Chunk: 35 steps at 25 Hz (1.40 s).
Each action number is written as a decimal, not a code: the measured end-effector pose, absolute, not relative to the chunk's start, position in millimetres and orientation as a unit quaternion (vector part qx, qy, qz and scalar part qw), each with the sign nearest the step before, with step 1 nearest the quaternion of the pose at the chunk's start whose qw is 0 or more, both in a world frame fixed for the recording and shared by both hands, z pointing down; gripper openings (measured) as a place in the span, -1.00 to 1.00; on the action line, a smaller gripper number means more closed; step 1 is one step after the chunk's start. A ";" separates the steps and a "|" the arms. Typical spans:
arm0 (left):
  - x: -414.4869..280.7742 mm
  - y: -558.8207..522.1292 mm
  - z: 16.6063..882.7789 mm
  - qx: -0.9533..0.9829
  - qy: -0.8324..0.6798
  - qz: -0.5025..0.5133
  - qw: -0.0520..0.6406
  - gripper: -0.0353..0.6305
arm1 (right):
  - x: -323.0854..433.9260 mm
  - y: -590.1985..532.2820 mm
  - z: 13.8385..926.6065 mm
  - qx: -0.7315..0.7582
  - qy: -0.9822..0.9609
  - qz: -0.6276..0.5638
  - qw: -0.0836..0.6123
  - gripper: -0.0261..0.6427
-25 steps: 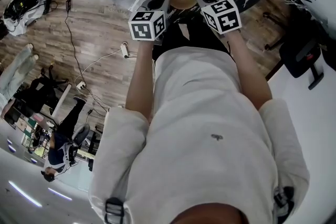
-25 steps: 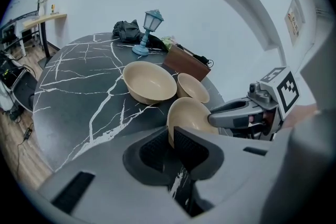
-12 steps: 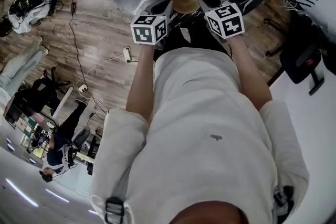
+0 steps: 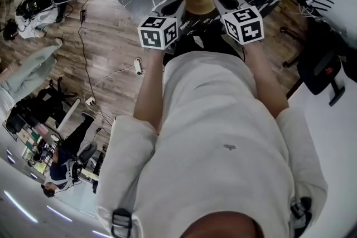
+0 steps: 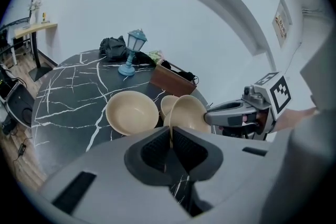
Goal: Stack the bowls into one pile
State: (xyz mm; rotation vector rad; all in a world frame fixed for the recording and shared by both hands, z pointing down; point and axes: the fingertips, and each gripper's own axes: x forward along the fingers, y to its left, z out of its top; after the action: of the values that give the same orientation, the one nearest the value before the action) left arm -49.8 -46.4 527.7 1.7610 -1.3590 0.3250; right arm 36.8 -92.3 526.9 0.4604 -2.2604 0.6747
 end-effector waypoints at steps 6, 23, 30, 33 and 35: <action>-47.3 -67.1 515.8 0.716 -0.542 0.132 0.419 -0.83 | 40.2 -111.5 516.0 0.193 -0.879 0.256 0.353 -0.85; -32.6 -117.4 534.0 0.721 -0.531 0.153 0.417 -0.83 | 55.5 -158.7 531.2 0.225 -0.867 0.256 0.364 -0.84; -28.6 -123.1 546.9 0.719 -0.530 0.172 0.416 -0.83 | 54.9 -168.1 543.2 0.229 -0.862 0.257 0.373 -0.82; -26.0 -127.3 550.4 0.721 -0.529 0.178 0.412 -0.83 | 54.7 -172.1 548.4 0.231 -0.860 0.257 0.375 -0.80; -25.0 -129.9 552.1 0.722 -0.527 0.183 0.409 -0.83 | 54.3 -174.5 550.7 0.231 -0.859 0.257 0.376 -0.78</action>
State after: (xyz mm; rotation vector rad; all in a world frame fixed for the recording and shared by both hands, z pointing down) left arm -25.0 -129.9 552.1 1.8199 -1.3267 0.4602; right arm 54.3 -174.5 550.7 0.5917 -2.1984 0.6581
